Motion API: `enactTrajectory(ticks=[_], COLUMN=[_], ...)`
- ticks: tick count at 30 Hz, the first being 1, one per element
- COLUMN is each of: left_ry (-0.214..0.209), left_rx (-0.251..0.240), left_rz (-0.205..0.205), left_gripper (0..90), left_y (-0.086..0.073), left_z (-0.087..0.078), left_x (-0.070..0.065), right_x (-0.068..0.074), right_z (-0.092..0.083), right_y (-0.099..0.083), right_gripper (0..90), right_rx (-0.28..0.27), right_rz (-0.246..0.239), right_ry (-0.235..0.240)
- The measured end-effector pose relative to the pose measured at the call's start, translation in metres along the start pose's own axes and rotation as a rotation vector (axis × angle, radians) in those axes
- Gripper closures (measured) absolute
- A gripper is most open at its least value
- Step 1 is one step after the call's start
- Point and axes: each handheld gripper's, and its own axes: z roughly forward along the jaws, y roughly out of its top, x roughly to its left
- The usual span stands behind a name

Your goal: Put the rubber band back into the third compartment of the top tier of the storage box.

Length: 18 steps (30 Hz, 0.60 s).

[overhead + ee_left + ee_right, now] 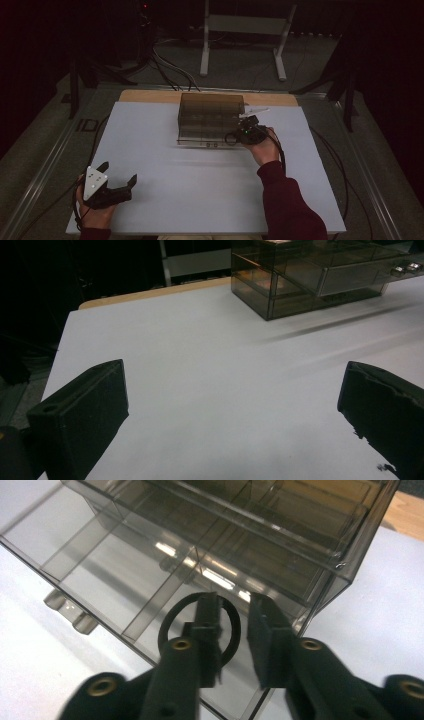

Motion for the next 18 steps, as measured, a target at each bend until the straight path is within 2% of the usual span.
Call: enactTrajectory(ticks=[10,14,18], left_ry=[0.001,0.001,0.002], left_rx=[0.001,0.002,0.001], left_rz=[0.0,0.0,0.001], left_gripper=[0.6,0.6,0.6], left_y=[0.0,0.0,0.0], left_z=[0.0,0.0,0.0], left_x=[0.0,0.0,0.0], right_x=[-0.001,-0.003,-0.005], right_z=[-0.015,-0.021,-0.027], right_y=[-0.001,-0.002,-0.005], right_gripper=[48.6,38.0,25.0], right_rx=[-0.073,-0.098,-0.107], right_rz=[0.017,0.034,0.042], right_ry=[0.02,0.015,-0.012])
